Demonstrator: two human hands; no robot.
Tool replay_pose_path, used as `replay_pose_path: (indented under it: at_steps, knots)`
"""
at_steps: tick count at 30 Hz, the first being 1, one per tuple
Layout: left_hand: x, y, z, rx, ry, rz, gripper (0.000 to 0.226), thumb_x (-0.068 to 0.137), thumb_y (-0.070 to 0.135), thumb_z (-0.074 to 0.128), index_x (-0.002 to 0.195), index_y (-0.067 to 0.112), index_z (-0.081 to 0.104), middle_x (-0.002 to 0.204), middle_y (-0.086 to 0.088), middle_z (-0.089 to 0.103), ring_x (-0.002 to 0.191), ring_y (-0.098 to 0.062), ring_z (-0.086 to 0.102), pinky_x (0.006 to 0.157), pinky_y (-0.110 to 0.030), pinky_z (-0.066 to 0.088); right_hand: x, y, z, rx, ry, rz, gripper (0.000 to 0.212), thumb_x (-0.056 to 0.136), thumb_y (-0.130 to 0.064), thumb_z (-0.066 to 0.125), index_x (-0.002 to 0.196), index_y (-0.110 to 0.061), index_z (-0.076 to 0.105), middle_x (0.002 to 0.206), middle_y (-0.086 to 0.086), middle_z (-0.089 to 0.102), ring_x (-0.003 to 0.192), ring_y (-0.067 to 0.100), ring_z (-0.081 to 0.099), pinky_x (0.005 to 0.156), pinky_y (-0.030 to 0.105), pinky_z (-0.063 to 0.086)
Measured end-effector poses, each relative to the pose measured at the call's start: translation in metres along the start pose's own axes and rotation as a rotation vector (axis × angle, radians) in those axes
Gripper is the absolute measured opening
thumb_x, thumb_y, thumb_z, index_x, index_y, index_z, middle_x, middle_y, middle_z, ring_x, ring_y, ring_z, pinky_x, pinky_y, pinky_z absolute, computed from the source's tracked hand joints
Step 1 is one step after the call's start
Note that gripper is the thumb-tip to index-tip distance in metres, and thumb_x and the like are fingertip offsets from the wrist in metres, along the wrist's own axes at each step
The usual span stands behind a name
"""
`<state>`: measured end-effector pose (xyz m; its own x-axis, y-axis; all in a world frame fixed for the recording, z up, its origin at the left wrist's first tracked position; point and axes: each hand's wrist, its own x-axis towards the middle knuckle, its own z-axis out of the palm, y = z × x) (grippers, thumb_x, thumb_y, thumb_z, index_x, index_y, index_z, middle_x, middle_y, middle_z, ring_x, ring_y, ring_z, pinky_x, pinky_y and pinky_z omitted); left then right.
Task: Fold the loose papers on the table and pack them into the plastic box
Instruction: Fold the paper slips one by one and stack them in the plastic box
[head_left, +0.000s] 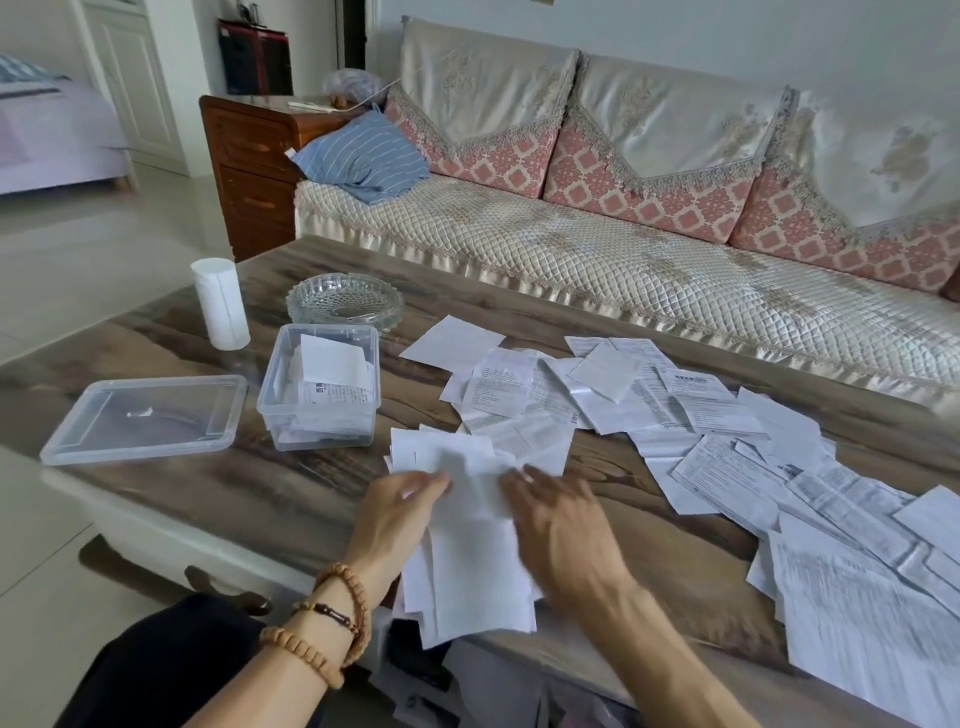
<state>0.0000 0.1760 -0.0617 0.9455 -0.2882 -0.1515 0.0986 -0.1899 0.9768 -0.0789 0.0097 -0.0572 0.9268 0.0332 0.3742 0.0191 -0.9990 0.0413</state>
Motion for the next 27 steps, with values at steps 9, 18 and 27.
replay_pose_path:
  at_steps: [9,18,27]
  knots:
    - [0.000,0.014,-0.005,0.372,-0.269,0.167,0.097,0.085,0.007,0.065,0.151,0.046,0.006,0.135,0.020,0.035,0.103,-0.005,0.051,0.067,-0.015,0.048,-0.005,0.001,-0.028,0.600,-0.133,0.378,0.081,0.083,-0.056,0.066,0.149,-0.019,0.035,0.152,-0.003,0.038,0.139,0.014,0.035,0.113,0.028,0.028]
    - [0.005,0.047,-0.001,0.679,-0.452,0.380,0.103,0.081,0.015,0.070,0.151,0.048,0.001,0.153,0.006,0.035,0.116,-0.013,0.055,0.095,-0.024,0.047,0.011,0.038,-0.030,0.999,-0.451,0.495,0.031,0.066,-0.021,0.083,0.091,-0.008,0.072,0.082,0.007,0.070,0.080,0.021,0.067,0.073,0.040,0.054]
    - [0.010,0.039,-0.017,0.038,-0.097,0.184,0.024,0.068,0.014,0.086,0.084,0.017,0.069,0.074,0.007,0.073,0.069,-0.012,0.070,0.061,-0.027,0.052,-0.012,0.028,-0.016,1.521,0.072,0.736,0.008,0.076,0.002,0.076,0.082,0.005,0.072,0.085,0.015,0.074,0.078,0.026,0.071,0.068,0.035,0.059]
